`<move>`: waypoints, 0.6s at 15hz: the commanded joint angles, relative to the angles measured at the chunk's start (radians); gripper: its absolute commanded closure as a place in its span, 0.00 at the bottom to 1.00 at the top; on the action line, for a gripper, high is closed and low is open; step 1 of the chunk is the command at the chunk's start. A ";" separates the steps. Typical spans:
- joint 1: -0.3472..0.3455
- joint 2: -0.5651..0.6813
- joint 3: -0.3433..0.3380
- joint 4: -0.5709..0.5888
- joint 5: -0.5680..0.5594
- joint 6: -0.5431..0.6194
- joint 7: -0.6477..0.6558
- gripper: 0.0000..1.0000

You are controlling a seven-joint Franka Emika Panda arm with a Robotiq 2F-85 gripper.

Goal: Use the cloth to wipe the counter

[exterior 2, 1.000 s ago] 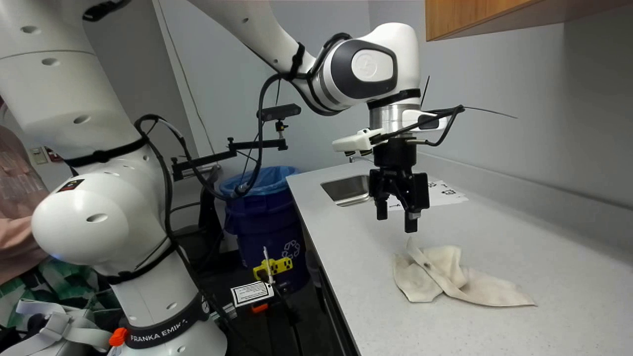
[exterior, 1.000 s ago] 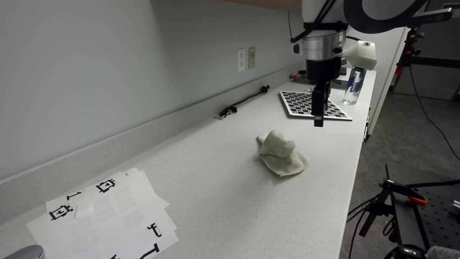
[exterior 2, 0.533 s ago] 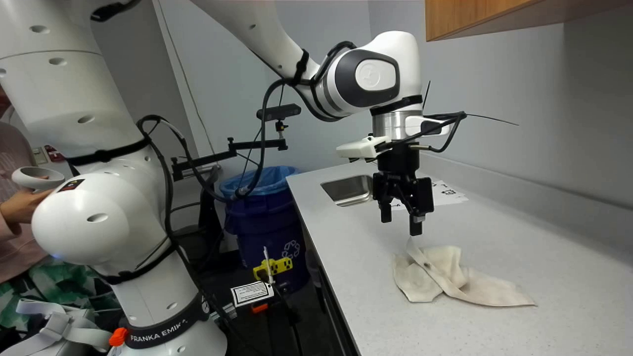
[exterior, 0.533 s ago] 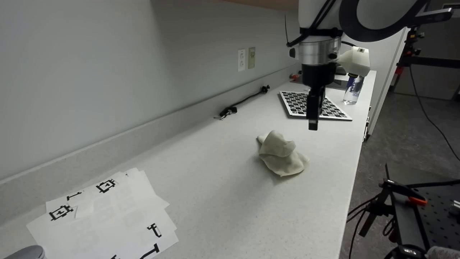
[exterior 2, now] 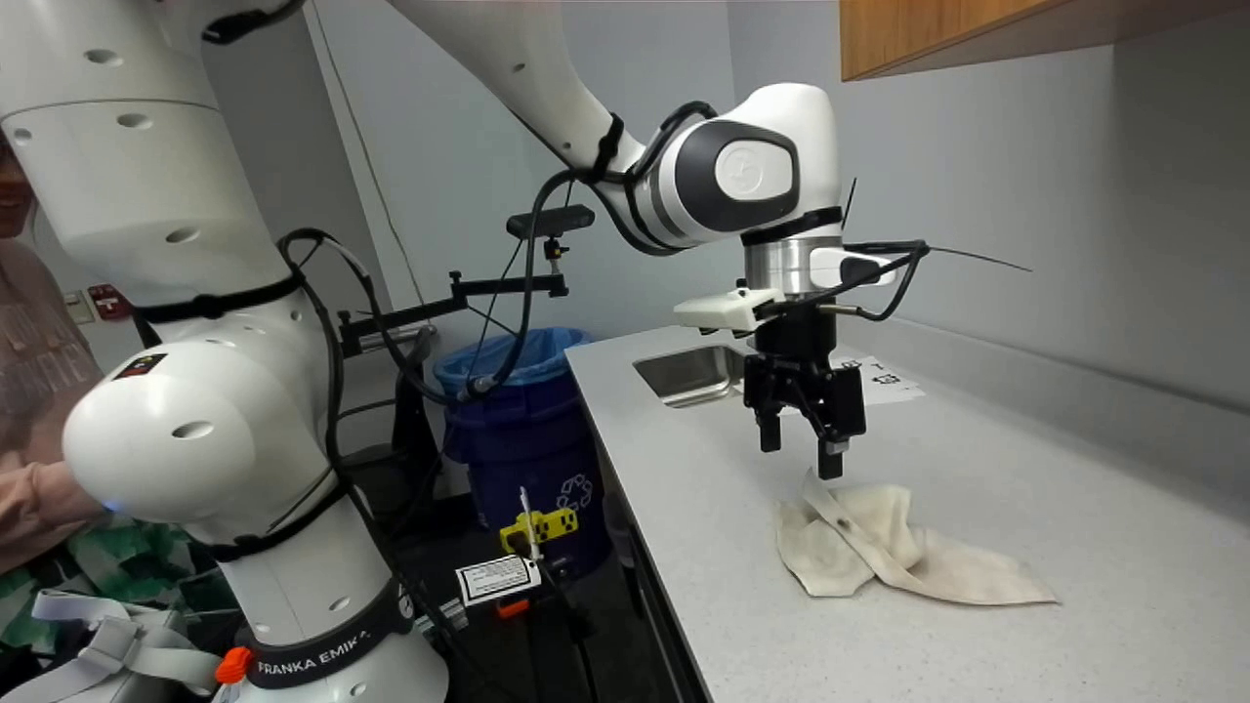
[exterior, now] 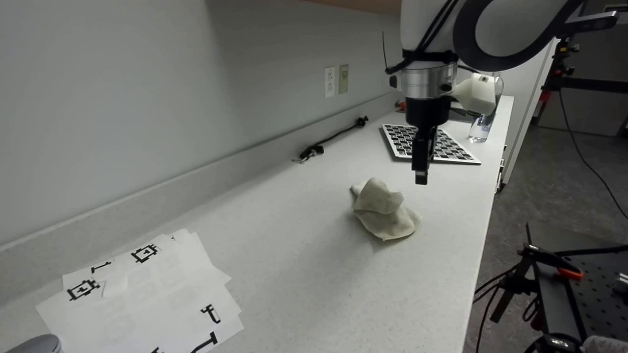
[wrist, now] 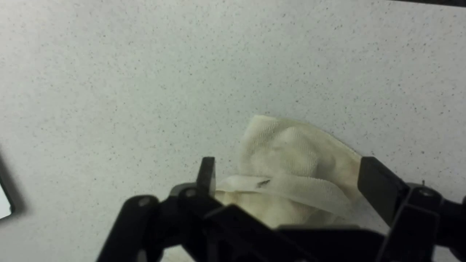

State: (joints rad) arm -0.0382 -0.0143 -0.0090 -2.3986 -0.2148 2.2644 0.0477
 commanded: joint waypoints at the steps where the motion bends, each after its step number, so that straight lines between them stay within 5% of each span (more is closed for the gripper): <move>1: 0.012 0.120 0.000 0.057 -0.012 0.103 0.000 0.00; 9: 0.027 0.345 -0.039 0.190 -0.046 0.316 0.016 0.00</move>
State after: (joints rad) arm -0.0313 0.2446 -0.0192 -2.2865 -0.2261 2.5398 0.0478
